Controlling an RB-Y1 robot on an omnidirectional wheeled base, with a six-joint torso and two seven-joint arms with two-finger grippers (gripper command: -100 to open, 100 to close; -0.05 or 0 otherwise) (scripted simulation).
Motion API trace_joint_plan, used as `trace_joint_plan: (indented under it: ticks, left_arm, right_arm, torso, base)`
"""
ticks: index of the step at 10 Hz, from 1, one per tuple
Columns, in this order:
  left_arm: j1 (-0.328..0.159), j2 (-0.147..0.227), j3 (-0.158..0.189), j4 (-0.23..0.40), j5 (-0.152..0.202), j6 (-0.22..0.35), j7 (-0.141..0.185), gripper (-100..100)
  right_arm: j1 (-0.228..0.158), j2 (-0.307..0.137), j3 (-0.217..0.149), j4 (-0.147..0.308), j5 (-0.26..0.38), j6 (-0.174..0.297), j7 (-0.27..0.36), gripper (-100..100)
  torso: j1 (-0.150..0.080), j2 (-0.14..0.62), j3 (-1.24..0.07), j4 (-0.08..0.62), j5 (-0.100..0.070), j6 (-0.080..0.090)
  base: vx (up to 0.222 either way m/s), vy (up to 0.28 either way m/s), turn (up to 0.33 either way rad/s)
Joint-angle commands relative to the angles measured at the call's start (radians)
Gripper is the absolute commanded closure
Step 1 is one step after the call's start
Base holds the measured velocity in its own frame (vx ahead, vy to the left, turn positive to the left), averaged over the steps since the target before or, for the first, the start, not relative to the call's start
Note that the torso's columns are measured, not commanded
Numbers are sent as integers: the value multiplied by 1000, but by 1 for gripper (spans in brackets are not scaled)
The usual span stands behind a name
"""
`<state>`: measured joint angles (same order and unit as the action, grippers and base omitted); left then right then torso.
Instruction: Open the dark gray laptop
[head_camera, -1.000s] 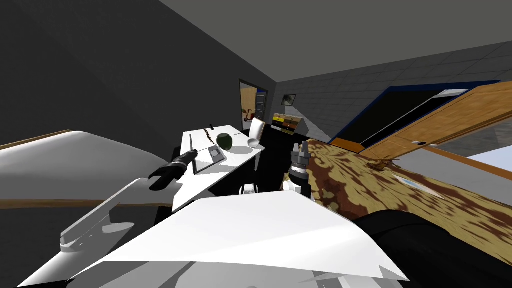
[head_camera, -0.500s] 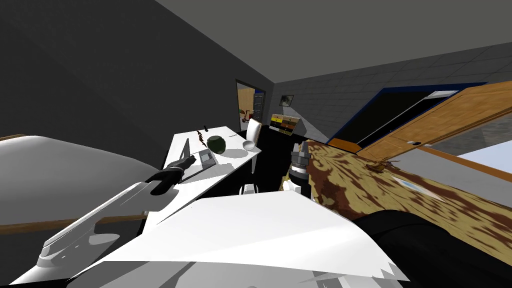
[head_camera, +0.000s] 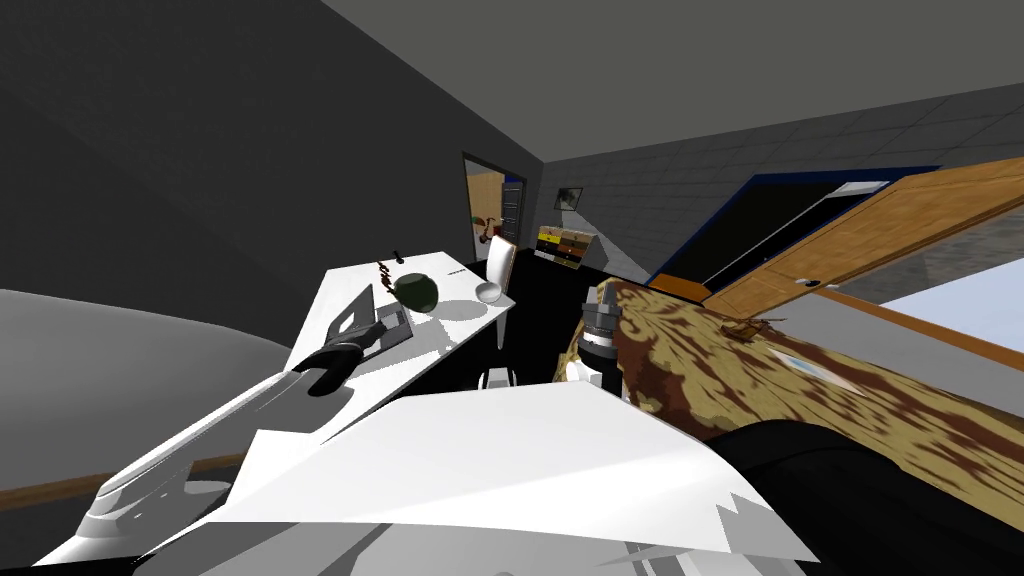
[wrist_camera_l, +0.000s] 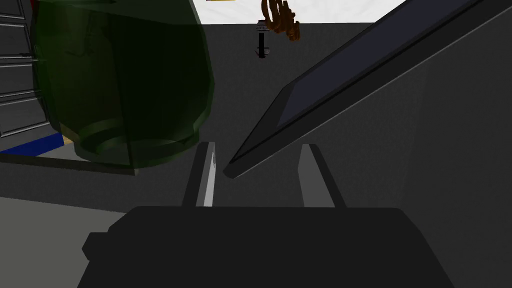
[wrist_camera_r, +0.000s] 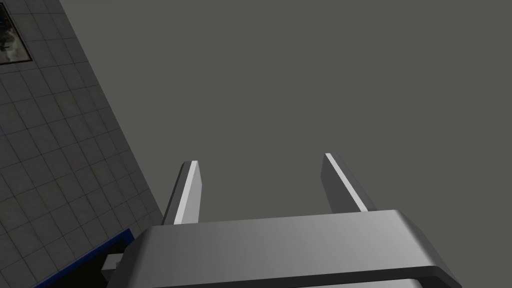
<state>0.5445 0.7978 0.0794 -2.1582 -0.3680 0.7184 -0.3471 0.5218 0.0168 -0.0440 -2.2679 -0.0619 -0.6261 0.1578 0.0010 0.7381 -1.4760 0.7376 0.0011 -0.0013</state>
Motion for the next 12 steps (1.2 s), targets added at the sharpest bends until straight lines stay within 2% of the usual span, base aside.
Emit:
trace_joint_plan:
  ticks: [1,2,3,5,7,8,12]
  left_arm:
    - [12,14,-28,83,-61,9,-51,100]
    - [15,18,-36,108,-78,9,-65,100]
    - [21,26,-24,65,-59,21,-53,-100]
    - [46,48,-18,7,-43,58,-56,-100]
    - [71,70,-11,-52,-27,96,-59,-100]
    - [71,70,-11,-60,-27,96,-59,-100]
    - [121,115,2,-185,6,171,-66,-100]
  right_arm:
    - [0,0,0,0,0,0,0,0]
    - [0,0,0,0,0,0,0,0]
    - [0,0,0,0,0,0,0,0]
    - [0,0,0,0,0,0,0,0]
    - [0,0,0,0,0,0,0,0]
    - [0,0,0,0,0,0,0,0]
    - [0,0,0,0,0,0,0,0]
  torso:
    - [1,-1,0,0,0,1]
    - [0,-3,-1,-2,1,1]
    - [0,-3,-1,-1,1,1]
    - [6,1,1,1,1,1]
    - [0,1,1,1,-1,1]
    - [-1,0,0,0,-1,1]
    - [-1,-1,0,0,-1,1]
  base:
    - [60,-137,-118]
    - [66,-146,-73]
    - [42,-55,35]
    - [34,43,46]
    - [30,51,48]
    - [27,34,15]
    - [36,23,46]
